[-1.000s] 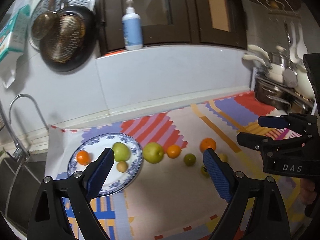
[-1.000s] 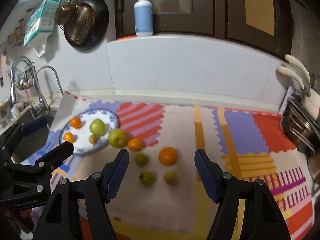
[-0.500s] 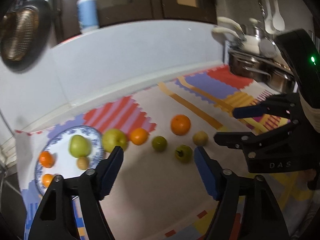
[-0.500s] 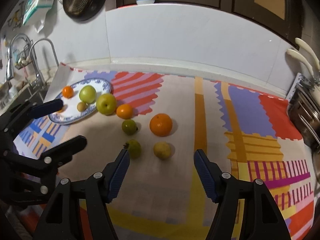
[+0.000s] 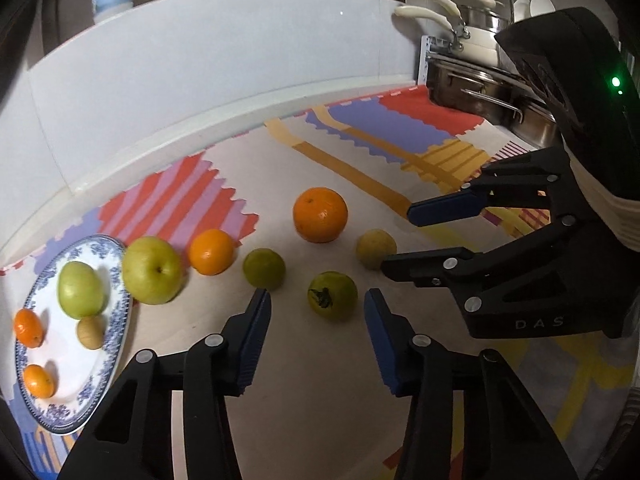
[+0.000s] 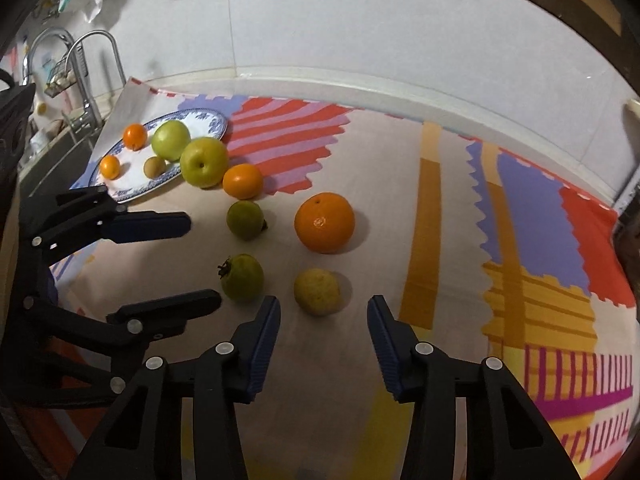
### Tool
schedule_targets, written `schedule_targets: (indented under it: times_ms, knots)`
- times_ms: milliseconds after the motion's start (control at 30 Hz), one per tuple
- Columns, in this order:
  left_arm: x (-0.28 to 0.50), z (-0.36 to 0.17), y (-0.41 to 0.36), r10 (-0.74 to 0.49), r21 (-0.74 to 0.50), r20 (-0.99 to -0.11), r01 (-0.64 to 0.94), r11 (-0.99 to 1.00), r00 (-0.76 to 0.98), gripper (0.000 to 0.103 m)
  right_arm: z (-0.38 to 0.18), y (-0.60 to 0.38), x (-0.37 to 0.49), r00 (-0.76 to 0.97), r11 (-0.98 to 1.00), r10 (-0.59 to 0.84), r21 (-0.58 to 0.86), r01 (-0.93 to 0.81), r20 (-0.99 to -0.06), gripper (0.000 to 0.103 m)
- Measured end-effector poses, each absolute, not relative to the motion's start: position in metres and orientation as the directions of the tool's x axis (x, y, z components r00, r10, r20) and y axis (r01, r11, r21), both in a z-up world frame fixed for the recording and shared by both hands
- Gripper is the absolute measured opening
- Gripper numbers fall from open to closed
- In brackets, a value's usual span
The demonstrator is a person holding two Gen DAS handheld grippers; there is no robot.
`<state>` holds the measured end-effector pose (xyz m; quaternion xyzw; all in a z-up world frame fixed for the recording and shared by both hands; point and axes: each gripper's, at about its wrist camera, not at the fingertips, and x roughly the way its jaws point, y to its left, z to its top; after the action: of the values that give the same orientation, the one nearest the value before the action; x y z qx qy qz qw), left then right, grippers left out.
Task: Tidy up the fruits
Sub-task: 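Move both open tools back over the remaining fruits, then grasp the green fruit with the left tool while the right tool grasps the yellow fruit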
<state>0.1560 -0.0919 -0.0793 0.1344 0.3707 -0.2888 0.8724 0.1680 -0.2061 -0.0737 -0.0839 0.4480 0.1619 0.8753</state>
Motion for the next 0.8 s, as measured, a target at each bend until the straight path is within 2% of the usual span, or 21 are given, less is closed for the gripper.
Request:
schedule_targets:
  times_ms: [67,333,400,467,667,800]
  knots:
    - [0.161,-0.082,-0.094,-0.404,0.009,-0.737,0.605,0.796,0.543,0.043,-0.076,-0.206,0.171,0.540,0.928,0.217,0.000,-0.373,-0.813,0.045]
    - [0.174,-0.088,-0.097,-0.425,-0.045,-0.755,0.607,0.793,0.500,0.042,-0.086,-0.206,0.184,0.504,0.921,0.248,0.040,-0.388,-0.827,0.041]
    - [0.176,-0.090,-0.098,-0.427,-0.054,-0.758,0.605,0.794,0.494,0.038,-0.087,-0.206,0.186,0.500,0.921,0.252,0.045,-0.388,-0.828,0.040]
    - [0.179,-0.091,-0.099,-0.426,-0.065,-0.766,0.601,0.797,0.482,0.030,-0.089,-0.205,0.188,0.492,0.919,0.261,0.057,-0.391,-0.831,0.036]
    - [0.178,-0.090,-0.094,-0.409,-0.067,-0.766,0.571,0.818,0.496,0.030,-0.091,-0.205,0.189,0.483,0.919,0.279,0.084,-0.386,-0.830,0.029]
    - [0.175,-0.085,-0.088,-0.401,-0.072,-0.759,0.546,0.835,0.513,0.030,-0.091,-0.203,0.187,0.489,0.922,0.271,0.077,-0.380,-0.829,0.029]
